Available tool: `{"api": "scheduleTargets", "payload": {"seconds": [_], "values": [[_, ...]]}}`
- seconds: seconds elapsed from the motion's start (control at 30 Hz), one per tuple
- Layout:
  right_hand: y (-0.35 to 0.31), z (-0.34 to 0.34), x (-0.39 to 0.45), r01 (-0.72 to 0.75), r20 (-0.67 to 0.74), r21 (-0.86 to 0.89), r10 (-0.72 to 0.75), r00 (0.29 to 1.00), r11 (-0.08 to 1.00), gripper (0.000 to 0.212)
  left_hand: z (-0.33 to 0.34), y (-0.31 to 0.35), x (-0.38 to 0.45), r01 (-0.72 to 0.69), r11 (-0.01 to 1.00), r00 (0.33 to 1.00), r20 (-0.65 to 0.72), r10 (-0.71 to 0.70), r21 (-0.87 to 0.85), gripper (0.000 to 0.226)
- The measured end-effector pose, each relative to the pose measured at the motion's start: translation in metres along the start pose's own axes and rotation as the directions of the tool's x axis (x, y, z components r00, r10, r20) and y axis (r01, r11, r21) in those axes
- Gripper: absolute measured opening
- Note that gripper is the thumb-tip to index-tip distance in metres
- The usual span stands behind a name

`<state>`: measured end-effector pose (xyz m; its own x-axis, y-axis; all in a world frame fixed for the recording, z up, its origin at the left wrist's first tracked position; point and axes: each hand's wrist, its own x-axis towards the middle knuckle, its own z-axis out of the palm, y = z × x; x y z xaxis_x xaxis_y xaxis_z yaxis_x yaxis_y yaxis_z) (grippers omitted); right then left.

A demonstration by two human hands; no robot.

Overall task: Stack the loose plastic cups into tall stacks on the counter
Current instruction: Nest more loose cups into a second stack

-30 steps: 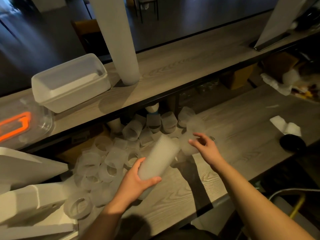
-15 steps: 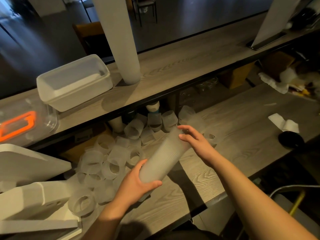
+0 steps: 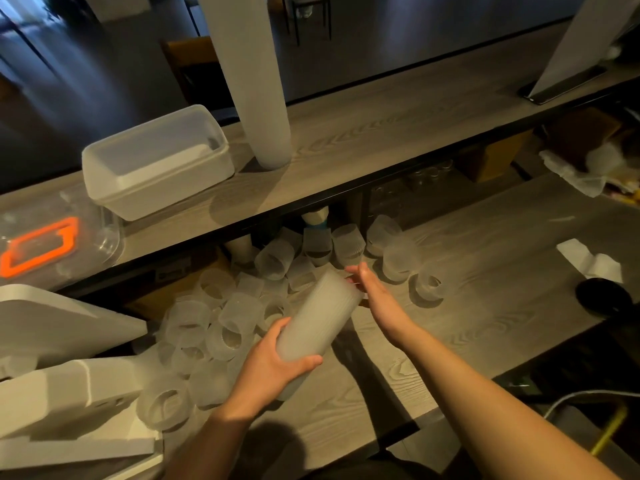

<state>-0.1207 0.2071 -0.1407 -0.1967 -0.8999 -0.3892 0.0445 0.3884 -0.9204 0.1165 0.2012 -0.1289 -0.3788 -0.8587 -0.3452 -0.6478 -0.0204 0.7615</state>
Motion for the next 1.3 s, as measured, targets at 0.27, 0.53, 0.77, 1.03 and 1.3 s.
{"api": "scheduleTargets", "payload": {"seconds": [0.27, 0.53, 0.77, 1.03, 1.3], "values": [[0.037, -0.025, 0.063, -0.086, -0.281, -0.452, -0.05, 0.958, 0.888, 0.065, 0.006, -0.012, 0.017, 0.11, 0.992, 0.991, -0.071, -0.114, -0.065, 0.08], [0.055, -0.028, 0.09, -0.036, -0.046, -0.704, 0.005, 0.999, 0.709, 0.105, 0.002, -0.033, 0.015, 0.211, 0.955, 0.969, -0.088, -0.233, -0.208, 0.103], [0.068, -0.033, 0.073, -0.017, -0.07, -0.626, -0.034, 0.997, 0.78, 0.077, 0.004, -0.031, 0.01, 0.222, 0.948, 0.964, -0.095, -0.248, -0.227, 0.104], [0.043, -0.035, 0.048, -0.046, -0.248, -0.115, 0.016, 0.969, 0.992, 0.054, 0.005, -0.024, 0.007, 0.148, 0.977, 0.983, -0.084, -0.162, -0.153, 0.101], [0.004, -0.049, 0.026, 0.009, -0.22, 0.25, 0.048, 0.974, 0.968, 0.037, 0.004, -0.01, -0.002, 0.034, 0.998, 0.998, -0.06, -0.037, -0.047, 0.082]]}}
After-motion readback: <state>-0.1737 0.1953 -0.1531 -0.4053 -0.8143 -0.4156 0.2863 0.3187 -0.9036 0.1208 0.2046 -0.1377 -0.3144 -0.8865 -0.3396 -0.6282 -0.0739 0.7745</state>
